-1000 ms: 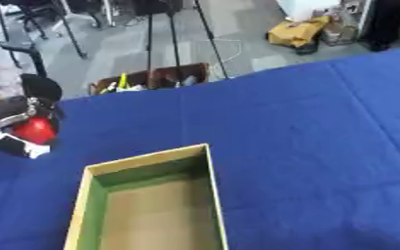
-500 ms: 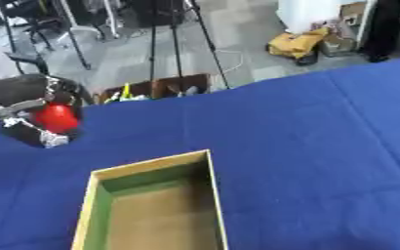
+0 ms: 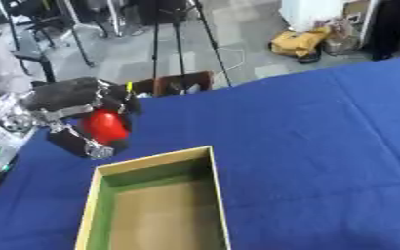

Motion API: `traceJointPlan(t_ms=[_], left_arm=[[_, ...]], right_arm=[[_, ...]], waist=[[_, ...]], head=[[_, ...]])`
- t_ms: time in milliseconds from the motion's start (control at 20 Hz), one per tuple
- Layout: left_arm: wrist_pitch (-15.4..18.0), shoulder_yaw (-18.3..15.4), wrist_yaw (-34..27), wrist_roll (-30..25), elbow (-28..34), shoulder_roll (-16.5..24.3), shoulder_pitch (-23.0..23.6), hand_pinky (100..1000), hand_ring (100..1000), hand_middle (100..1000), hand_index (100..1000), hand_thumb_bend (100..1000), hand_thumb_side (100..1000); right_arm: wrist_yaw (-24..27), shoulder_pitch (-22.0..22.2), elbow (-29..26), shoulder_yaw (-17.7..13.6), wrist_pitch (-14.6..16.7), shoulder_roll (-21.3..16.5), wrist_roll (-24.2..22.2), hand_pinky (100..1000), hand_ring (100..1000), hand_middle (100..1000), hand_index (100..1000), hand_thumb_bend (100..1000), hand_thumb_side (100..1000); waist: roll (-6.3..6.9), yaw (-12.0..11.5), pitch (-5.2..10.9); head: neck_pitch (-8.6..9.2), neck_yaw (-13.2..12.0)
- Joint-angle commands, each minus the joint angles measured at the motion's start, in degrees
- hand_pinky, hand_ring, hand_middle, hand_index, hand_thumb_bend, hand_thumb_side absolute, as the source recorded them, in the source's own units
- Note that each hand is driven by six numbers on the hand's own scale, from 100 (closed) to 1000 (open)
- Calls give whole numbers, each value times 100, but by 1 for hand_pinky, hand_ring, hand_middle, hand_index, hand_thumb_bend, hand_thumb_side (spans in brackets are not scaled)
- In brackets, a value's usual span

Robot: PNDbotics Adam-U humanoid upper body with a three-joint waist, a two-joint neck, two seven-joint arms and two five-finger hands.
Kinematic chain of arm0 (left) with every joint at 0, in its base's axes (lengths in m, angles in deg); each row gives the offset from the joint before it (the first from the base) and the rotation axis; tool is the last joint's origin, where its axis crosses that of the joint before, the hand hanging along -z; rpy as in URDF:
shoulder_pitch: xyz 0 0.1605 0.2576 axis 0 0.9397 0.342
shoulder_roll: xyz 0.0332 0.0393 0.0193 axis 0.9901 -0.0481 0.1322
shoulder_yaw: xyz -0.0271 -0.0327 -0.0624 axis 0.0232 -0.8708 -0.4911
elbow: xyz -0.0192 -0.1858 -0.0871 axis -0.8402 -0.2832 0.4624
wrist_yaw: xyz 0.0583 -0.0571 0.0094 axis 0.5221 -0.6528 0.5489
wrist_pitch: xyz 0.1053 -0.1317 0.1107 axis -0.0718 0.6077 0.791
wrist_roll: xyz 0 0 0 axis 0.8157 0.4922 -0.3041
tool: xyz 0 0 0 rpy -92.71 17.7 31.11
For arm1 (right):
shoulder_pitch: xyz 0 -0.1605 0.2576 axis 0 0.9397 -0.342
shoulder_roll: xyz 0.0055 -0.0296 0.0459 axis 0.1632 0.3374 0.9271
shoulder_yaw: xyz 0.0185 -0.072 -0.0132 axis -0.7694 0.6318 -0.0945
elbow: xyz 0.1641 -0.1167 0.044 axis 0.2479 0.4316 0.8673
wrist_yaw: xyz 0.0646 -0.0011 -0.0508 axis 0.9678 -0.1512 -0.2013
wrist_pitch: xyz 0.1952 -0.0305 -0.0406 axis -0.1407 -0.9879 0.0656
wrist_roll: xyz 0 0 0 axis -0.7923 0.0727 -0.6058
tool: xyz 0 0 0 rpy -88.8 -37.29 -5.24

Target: Pick up objects on the table and place them in the box.

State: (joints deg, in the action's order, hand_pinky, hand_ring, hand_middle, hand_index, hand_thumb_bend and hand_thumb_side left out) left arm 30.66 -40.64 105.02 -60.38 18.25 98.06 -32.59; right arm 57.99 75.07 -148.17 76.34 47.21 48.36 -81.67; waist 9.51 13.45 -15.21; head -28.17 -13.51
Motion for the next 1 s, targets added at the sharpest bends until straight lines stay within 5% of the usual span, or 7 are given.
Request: traceJointPlan(t_ms=[50, 1000], left_arm=[[709, 56, -29, -1005, 200, -78, -60, 319, 572, 666, 423, 100, 252], [1099, 773, 437, -1585, -132, -265, 69, 330, 603, 652, 502, 100, 200]], right_arm=[[14, -39, -122, -23, 1, -80, 36, 280, 407, 358, 588, 255, 696], [-22, -77, -122, 5, 35, -62, 55, 276, 406, 358, 586, 263, 697]], waist=[[-46, -4, 71], [-41, 46, 3]], head=[[-31, -29], [-29, -60]])
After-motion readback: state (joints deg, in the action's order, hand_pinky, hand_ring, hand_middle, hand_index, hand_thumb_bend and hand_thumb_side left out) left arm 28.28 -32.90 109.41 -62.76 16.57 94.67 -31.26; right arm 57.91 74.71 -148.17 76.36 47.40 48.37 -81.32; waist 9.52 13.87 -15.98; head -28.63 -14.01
